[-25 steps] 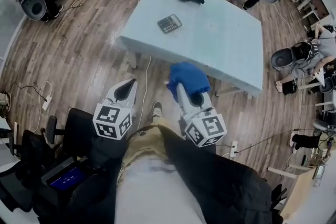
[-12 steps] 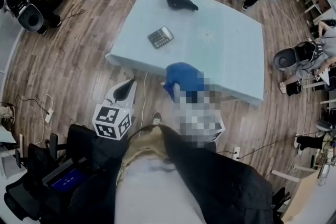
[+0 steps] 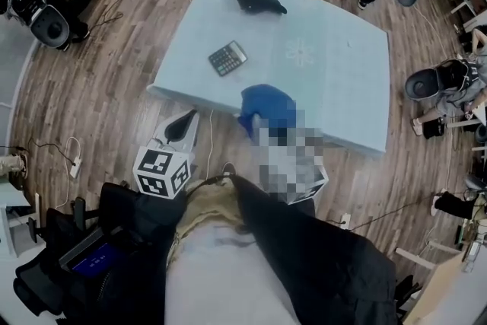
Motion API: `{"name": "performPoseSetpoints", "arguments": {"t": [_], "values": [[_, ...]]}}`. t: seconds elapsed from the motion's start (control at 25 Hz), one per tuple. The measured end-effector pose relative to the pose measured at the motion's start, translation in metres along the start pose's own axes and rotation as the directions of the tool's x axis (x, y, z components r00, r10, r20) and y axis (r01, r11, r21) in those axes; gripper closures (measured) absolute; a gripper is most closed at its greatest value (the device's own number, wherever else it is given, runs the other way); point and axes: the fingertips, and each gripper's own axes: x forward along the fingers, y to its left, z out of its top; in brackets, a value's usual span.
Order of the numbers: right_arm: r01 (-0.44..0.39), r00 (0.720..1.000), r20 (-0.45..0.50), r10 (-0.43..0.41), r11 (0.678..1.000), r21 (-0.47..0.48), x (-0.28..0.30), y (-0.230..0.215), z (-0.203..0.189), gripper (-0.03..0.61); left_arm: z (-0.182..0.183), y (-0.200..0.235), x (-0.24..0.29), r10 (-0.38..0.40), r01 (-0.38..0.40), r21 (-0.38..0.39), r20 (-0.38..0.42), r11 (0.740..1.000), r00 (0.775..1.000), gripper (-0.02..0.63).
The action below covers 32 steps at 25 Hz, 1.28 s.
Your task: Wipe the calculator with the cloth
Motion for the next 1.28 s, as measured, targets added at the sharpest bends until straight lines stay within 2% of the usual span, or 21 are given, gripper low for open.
{"name": "performPoseSetpoints", "arguments": {"t": [0.44,0.84,1.28], "values": [[-0.003,0.998,-0.06,0.006,0.998,0.059,0.023,-0.015,-0.02,0.523,-0.013,0.014,0.022,0.01,-0.012,-0.028,-0.072,1.0,0.997,0.611],[0.119,0.99,-0.084,-0.114,0.991,0.058,0.049,-0.054,-0.009,0.523,0.009,0.025,0.084,-0.109,0.106,-0.03,-0.085,0.994,0.99,0.611],[0.152,0.984,-0.106,-0.145,0.987,0.058,0.137,-0.066,0.012,0.523,0.032,0.096,0.132,-0.141,0.134,-0.066,-0.119,0.989,0.983,0.611]]}}
